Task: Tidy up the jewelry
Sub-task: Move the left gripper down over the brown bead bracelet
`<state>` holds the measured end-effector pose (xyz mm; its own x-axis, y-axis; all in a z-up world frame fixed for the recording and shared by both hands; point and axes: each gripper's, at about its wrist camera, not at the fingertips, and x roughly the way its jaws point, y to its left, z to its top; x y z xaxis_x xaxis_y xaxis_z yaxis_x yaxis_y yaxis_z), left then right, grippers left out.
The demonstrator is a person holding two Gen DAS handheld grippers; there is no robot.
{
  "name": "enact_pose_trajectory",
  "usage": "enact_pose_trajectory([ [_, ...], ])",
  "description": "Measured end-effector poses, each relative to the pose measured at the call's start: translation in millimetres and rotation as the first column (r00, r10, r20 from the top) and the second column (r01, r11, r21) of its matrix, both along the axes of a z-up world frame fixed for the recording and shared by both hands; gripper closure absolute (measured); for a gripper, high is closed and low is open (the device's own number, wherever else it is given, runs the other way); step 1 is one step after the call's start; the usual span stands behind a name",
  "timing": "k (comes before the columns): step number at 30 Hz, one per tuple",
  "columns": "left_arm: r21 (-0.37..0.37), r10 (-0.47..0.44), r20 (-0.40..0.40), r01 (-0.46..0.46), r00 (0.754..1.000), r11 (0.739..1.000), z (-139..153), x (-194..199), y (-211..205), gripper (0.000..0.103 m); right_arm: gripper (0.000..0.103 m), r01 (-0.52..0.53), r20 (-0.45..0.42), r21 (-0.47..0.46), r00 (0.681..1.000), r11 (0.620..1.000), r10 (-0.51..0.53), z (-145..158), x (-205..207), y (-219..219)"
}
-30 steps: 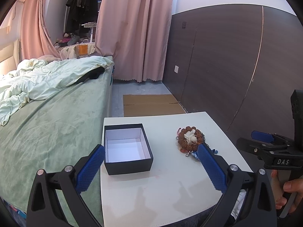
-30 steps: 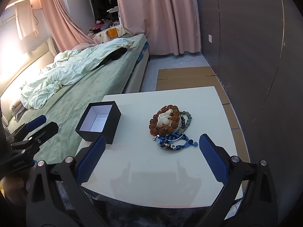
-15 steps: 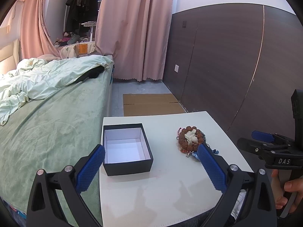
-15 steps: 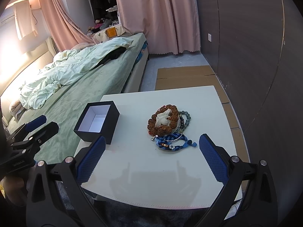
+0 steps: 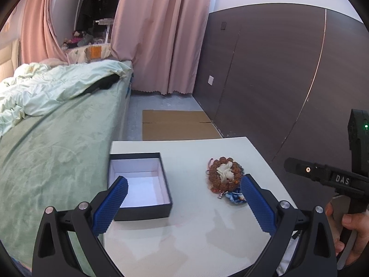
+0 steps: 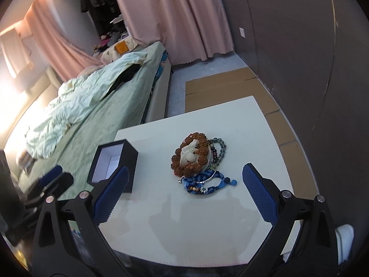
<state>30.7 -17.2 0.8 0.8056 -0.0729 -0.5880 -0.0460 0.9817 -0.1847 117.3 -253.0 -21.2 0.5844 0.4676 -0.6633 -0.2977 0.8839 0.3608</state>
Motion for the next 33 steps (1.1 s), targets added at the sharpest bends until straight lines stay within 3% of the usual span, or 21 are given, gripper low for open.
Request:
enact_pose_trajectory([
  [3,-0.040,-0.012,-0.016,0.011,1.000,0.999,-5,11,-2,0.010,0.005,0.024,-0.026,0.039,0.999,0.999,-0.023,-5,10,-6],
  [6,-0.054,-0.024,-0.028,0.022,0.999,0.998,-10,23,-7,0.014,0.018,0.045,-0.074,0.088,0.997,0.995,-0.039,-13,22,-12],
  [14,-0.126,-0.062,-0.085,0.051,0.994,0.991,-32,56,-18,0.029,0.035,0.121,-0.221,0.188,0.972,0.975,-0.078,-42,53,-26],
  [20,-0.155,-0.078,-0.141,0.056,0.987,0.986,-49,81,-26,0.030,0.047,0.127,-0.300,0.251,0.953,0.960,-0.047,-62,73,-27],
  [23,-0.151,-0.079,-0.170,0.054,0.982,0.987,-56,92,-31,0.027,0.052,0.128,-0.332,0.269,0.943,0.954,-0.033,-71,83,-27],
  [26,-0.127,-0.074,-0.179,0.052,0.981,0.991,-61,100,-34,0.007,0.052,0.123,-0.356,0.249,0.934,0.961,-0.027,-80,91,-22],
  [31,-0.079,-0.079,-0.204,0.064,0.976,0.995,-67,110,-43,0.008,0.054,0.132,-0.417,0.221,0.908,0.966,-0.029,-94,97,-19],
  [33,-0.083,-0.086,-0.230,0.068,0.969,0.994,-70,116,-46,0.008,0.062,0.127,-0.423,0.210,0.906,0.969,-0.027,-96,97,-17],
])
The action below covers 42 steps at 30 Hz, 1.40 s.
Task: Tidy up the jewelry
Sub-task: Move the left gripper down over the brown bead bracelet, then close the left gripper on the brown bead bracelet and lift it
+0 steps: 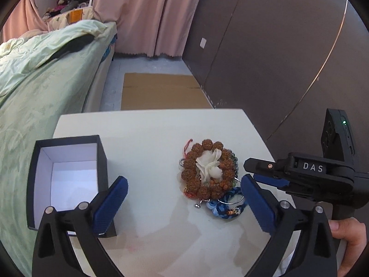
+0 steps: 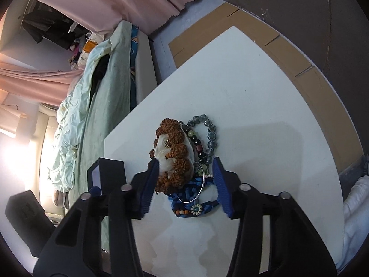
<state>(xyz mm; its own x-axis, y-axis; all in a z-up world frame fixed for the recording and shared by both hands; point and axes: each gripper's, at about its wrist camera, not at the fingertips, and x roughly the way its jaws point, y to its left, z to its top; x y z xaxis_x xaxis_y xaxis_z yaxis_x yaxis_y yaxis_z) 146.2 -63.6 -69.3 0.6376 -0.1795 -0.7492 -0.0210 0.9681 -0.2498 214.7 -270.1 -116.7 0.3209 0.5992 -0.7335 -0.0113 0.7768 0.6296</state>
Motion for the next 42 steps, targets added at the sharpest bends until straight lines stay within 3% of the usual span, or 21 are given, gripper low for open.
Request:
enact_pose_trajectory([
  [2,-0.024,-0.001,-0.016,0.000,1.000,1.000,-2,4,0,0.008,0.072,0.007,-0.026,-0.004,1.000,1.000,-0.007,-5,0,1],
  [10,-0.019,0.051,-0.054,-0.052,0.997,0.998,-8,17,5,0.008,0.075,0.031,-0.120,0.046,0.992,0.998,-0.026,-28,1,0],
  [13,-0.033,0.056,-0.060,-0.058,0.997,0.998,-12,19,10,0.008,0.098,0.043,-0.141,0.076,0.990,0.996,-0.032,-31,-1,-1],
  [17,-0.066,0.019,-0.068,-0.024,0.997,0.998,-17,21,12,0.008,0.099,0.072,-0.154,0.138,0.987,0.988,-0.051,-33,-2,-10],
  [20,-0.164,-0.002,-0.091,-0.013,0.996,0.986,-25,22,17,0.008,0.099,0.083,-0.115,0.165,0.991,0.983,-0.065,-21,-4,-14],
  [22,-0.168,0.010,-0.080,-0.024,0.997,0.986,-26,21,17,0.008,0.099,0.081,-0.086,0.175,0.994,0.981,-0.066,-11,-6,-15],
  [25,-0.162,0.025,-0.055,-0.033,0.998,0.986,-25,21,15,0.017,0.099,0.080,-0.044,0.178,0.996,0.981,-0.073,3,-10,-16],
  [30,-0.143,0.057,-0.058,-0.065,0.997,0.988,-26,28,17,0.049,0.099,0.097,0.025,0.176,0.994,0.980,-0.103,24,-11,-21],
  [33,-0.140,0.060,-0.061,-0.068,0.996,0.988,-26,34,15,0.055,0.099,0.104,0.041,0.183,0.993,0.978,-0.113,28,-8,-25],
  [39,-0.118,0.045,-0.028,-0.048,0.999,0.992,-11,34,7,0.056,0.099,0.122,0.036,0.197,0.991,0.973,-0.131,28,-5,-30],
  [42,-0.146,0.028,-0.079,-0.039,0.996,0.988,-21,39,1,0.056,0.099,0.125,0.043,0.198,0.990,0.972,-0.136,29,-4,-34],
])
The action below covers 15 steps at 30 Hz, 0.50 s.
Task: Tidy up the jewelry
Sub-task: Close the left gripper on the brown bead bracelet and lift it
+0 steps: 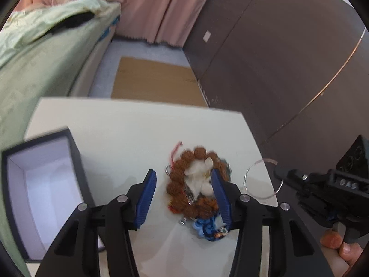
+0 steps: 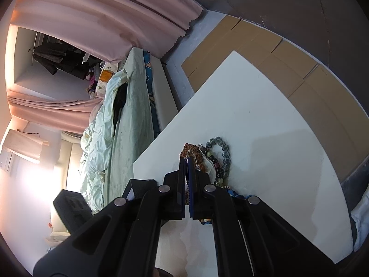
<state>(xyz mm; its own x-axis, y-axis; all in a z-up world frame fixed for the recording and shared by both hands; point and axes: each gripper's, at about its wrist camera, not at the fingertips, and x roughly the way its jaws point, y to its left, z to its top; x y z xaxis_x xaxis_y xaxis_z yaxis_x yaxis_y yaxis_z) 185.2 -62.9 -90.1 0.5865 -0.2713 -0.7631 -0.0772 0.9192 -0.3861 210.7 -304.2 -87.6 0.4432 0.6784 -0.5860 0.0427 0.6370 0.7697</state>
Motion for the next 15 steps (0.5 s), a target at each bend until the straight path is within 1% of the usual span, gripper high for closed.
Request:
enact_pose_trajectory([
  [1,0.000,0.006,-0.019,-0.006,1.000,1.000,-5,1,-1,0.057,0.099,0.001,0.002,0.001,1.000,1.000,-0.001,1,0,-1],
  [2,0.010,0.011,-0.027,-0.011,1.000,1.000,-7,1,-2,0.062,0.099,0.003,0.002,0.003,1.000,1.000,-0.003,1,0,-1],
  [3,0.024,0.017,-0.032,-0.016,0.999,1.000,-8,2,-4,0.063,0.099,0.004,0.001,0.005,1.000,1.000,-0.004,1,0,-2],
  [6,0.036,0.031,-0.039,-0.030,0.999,0.999,-9,1,-7,0.063,0.099,0.011,0.002,0.008,1.000,1.000,-0.011,2,-2,-5],
  [11,0.056,0.023,-0.051,-0.021,0.998,0.998,-14,-6,-22,0.063,0.099,0.033,0.027,0.021,0.999,0.999,-0.033,9,-6,-14],
  [13,0.061,0.045,-0.061,-0.041,0.997,0.997,-20,-8,-22,0.063,0.099,0.036,0.038,0.023,0.999,0.999,-0.037,13,-9,-17],
  [15,0.048,0.074,-0.066,-0.071,0.995,0.996,-25,-9,-17,0.066,0.099,0.034,0.043,0.027,0.998,0.999,-0.035,15,-11,-18],
])
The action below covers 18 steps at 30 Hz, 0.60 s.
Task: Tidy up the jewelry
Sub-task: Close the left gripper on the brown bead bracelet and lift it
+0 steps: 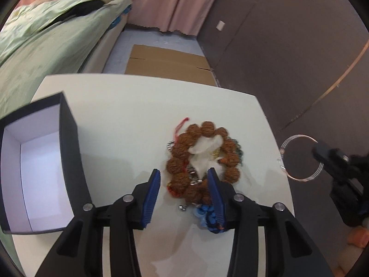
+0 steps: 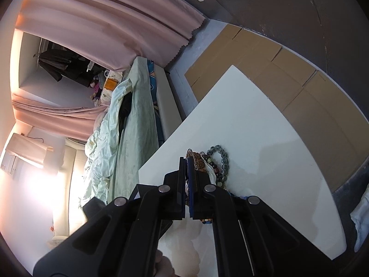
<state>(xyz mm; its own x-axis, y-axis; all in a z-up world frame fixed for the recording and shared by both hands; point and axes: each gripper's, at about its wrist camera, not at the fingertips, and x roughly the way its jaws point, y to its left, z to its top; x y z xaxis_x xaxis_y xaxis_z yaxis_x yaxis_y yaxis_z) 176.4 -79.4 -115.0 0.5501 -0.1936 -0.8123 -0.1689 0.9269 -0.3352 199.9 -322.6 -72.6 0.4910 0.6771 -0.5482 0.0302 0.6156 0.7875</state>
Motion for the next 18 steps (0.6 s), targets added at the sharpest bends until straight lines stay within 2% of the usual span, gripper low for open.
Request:
enact_pose_trajectory([
  [1,-0.014,0.010,0.001,-0.010,1.000,1.000,-2,0,3,0.071,0.099,-0.003,0.002,0.004,1.000,1.000,0.003,1,-2,0],
  [4,-0.033,0.023,0.015,-0.023,1.000,0.999,-3,-1,7,0.072,0.099,-0.009,0.004,0.005,1.000,1.000,0.009,2,-5,-1],
  [7,-0.023,0.023,-0.005,-0.023,1.000,0.999,-8,0,6,0.077,0.099,-0.015,0.005,0.007,1.000,1.000,0.014,2,-8,-2],
  [10,-0.070,0.046,-0.030,-0.048,0.998,0.996,-13,0,13,0.075,0.099,-0.017,0.010,0.011,1.000,1.000,0.017,5,-13,-5],
  [18,-0.099,0.051,-0.037,-0.054,0.998,0.994,-19,4,15,0.077,0.099,-0.019,0.020,0.010,1.000,1.000,0.019,9,-19,-10],
])
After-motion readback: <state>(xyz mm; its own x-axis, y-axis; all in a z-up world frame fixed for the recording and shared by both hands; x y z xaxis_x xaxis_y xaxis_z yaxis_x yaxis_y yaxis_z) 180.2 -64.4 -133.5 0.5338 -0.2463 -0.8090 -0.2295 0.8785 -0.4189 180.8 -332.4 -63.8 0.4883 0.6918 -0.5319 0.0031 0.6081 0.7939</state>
